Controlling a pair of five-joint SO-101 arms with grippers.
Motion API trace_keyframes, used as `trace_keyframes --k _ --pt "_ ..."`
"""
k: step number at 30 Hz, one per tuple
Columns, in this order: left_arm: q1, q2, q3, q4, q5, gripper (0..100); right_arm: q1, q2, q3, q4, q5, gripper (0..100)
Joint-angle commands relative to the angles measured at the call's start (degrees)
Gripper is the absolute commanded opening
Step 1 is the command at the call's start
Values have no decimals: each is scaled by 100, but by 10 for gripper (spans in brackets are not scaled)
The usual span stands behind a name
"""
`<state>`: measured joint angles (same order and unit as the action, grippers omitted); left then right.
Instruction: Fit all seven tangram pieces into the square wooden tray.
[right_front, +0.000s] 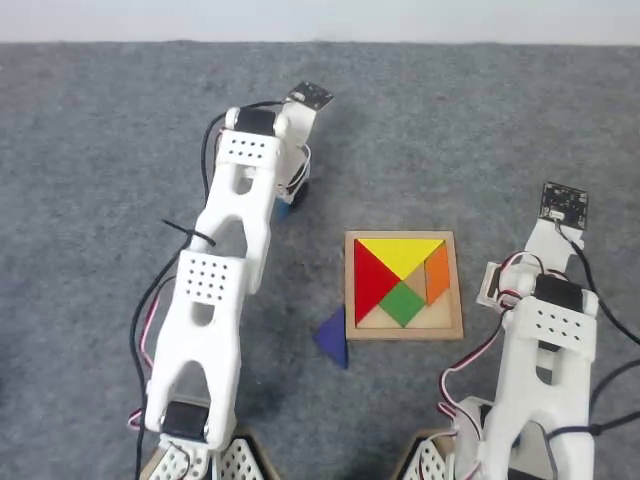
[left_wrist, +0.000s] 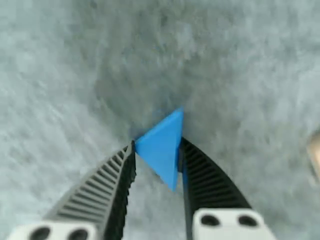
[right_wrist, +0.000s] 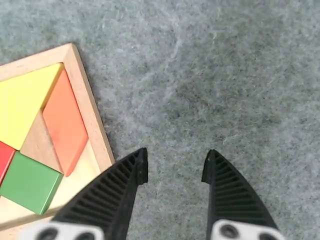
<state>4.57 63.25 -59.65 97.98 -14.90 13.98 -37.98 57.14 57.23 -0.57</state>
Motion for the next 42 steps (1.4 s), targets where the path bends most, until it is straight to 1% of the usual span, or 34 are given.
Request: trace_keyframes --k 1,7,11,13,15,18,20,23,29,36,42 --pt "-35 -1310 1200 281 -246 116 -31 48 -26 -84 62 186" --pt "-18 -3051 3116 281 -580 116 -31 48 -26 -84 62 186" --pt "88 -4185 4224 211 -949 116 -31 48 -26 -92 62 186" --pt "62 -4536 4479 -167 -993 118 -31 48 -35 -92 62 186" --pt "26 -4571 4620 -756 -985 155 -31 48 -35 -66 62 186" --pt "26 -4202 4655 -1477 -985 243 -31 48 -35 -57 62 186" --pt "44 -3815 4611 -1864 -1011 253 -31 48 -35 -57 62 186" --pt "79 -3156 4312 -2180 -1020 250 -31 48 -35 -57 62 186" --pt "-26 -1837 2853 -2057 -1002 250 -31 48 -35 -57 62 186" --pt "-132 -598 892 -1108 -1011 250 -31 48 -35 -57 62 186" --pt "-149 193 -532 97 -1002 246 -31 48 -35 -66 62 186"
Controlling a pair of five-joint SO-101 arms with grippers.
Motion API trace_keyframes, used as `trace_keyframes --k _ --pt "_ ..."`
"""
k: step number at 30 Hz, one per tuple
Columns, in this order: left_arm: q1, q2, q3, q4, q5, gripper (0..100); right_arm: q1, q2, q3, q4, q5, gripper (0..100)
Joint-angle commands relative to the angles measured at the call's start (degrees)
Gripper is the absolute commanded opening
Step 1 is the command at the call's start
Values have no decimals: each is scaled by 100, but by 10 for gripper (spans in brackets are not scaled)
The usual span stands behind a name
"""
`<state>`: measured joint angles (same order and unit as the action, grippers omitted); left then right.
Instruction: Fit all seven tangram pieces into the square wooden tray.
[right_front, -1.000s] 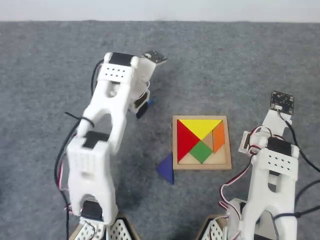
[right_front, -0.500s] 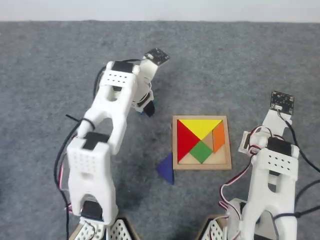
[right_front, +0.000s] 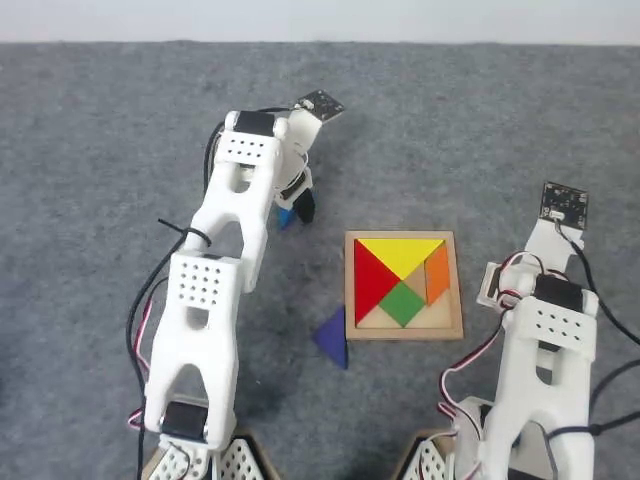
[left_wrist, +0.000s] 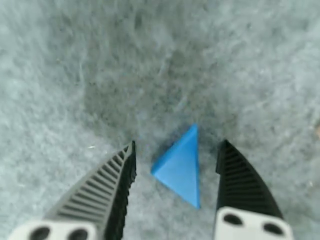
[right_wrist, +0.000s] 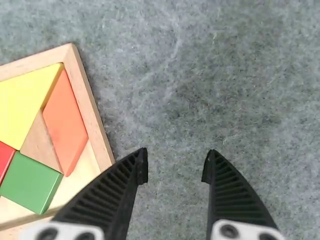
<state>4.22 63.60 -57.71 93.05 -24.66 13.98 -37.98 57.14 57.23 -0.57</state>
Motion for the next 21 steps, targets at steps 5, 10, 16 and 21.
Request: trace_keyframes --k 5,10,16,21 --pt "-97 396 -1059 756 97 220 -31 48 -35 -57 62 186" --pt "-18 387 -848 747 105 218 -31 48 -35 -57 62 186" --pt "-62 343 -840 765 325 197 -31 48 -35 -75 62 186" --pt "-53 290 -593 765 554 199 -31 48 -35 -84 62 186"
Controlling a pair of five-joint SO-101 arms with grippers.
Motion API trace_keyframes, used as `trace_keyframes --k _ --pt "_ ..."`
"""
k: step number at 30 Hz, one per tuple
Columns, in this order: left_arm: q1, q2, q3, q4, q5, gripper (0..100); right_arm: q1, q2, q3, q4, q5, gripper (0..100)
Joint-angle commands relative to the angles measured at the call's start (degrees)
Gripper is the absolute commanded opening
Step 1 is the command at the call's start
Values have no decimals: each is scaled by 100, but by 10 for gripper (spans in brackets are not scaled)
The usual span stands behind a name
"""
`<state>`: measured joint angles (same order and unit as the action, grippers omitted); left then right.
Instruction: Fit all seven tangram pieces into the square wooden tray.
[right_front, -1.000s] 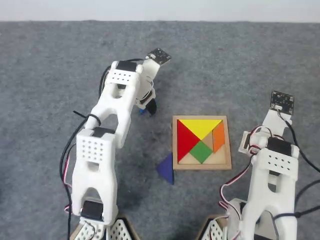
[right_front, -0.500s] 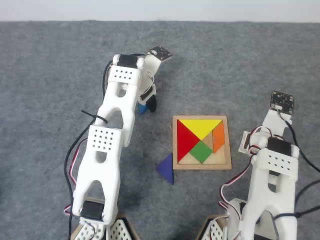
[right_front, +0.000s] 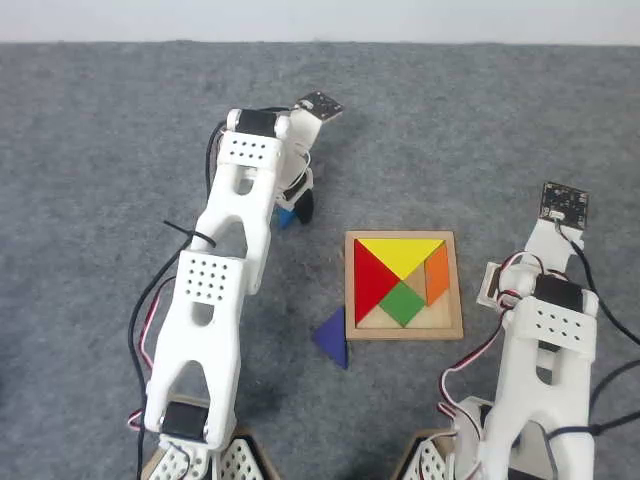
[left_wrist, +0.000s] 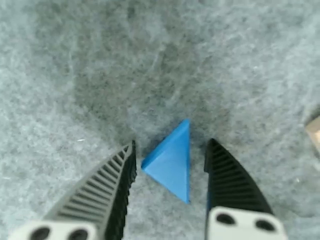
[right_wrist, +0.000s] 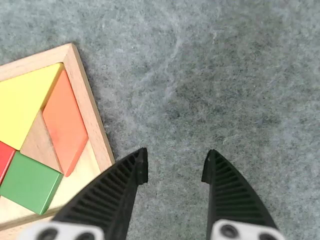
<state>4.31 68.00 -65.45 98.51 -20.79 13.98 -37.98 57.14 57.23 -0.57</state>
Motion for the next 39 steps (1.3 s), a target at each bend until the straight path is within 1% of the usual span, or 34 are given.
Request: trace_keyframes --k 1,9,14,18,24,28,30,33,36,39 --pt "-62 -202 303 220 167 199 -31 48 -35 -84 62 186" --pt "-44 -747 998 211 158 197 -31 48 -35 -75 62 186" --pt "-35 -756 980 167 105 196 -31 48 -35 -66 62 186" --pt "-18 -756 980 -53 -88 198 -31 48 -35 -57 62 186" --pt "-9 -747 1015 -35 -158 192 -31 48 -35 -75 62 186" --pt "0 -747 1015 -18 -158 116 -31 48 -35 -66 62 186" --pt "0 -747 1007 44 -167 94 -31 48 -35 -57 62 186" --pt "9 -809 980 211 -167 80 -31 48 -35 -57 62 186" --pt "0 -914 1033 211 -158 70 -31 48 -35 -57 62 186" --pt "9 -1204 1297 220 -132 66 -31 48 -35 -57 62 186"
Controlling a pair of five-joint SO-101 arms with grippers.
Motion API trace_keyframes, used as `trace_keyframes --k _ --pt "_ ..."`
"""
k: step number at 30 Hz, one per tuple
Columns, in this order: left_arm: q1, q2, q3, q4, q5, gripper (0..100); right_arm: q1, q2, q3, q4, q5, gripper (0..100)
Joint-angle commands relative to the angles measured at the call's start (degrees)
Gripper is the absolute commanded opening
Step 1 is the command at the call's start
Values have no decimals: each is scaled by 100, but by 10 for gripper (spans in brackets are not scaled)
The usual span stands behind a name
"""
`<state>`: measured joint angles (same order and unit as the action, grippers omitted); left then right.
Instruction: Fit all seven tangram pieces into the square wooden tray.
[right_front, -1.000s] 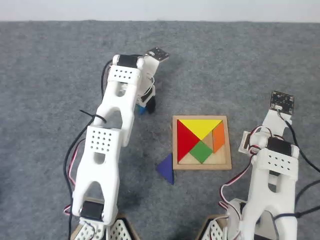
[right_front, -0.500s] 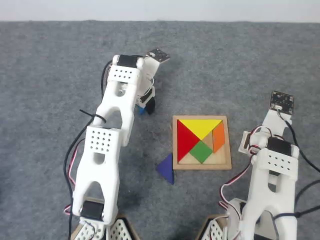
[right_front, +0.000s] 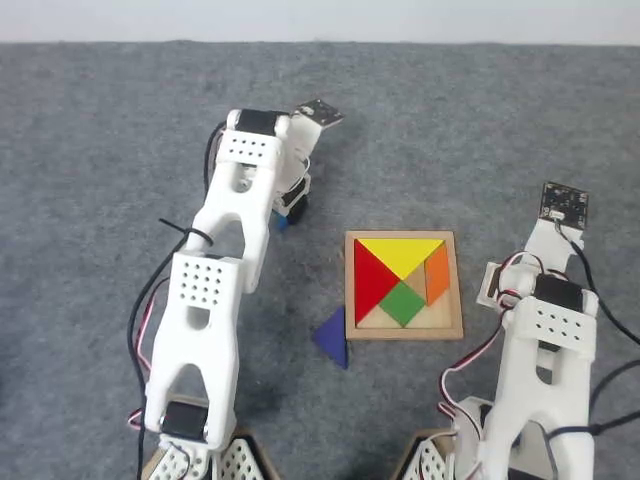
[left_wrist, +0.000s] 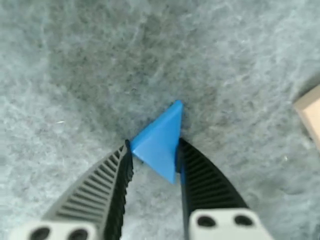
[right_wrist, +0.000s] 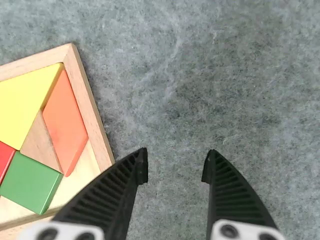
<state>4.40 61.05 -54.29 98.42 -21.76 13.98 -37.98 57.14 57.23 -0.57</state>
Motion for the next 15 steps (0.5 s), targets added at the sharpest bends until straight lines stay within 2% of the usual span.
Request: trace_keyframes --k 1,11,15 --pt "9 -668 338 229 -35 66 -31 48 -35 -57 62 186" --pt "492 -3587 3125 220 -105 67 -31 48 -35 -57 62 186" --pt "299 -4255 3785 -510 -229 122 -31 40 -35 -48 62 186"
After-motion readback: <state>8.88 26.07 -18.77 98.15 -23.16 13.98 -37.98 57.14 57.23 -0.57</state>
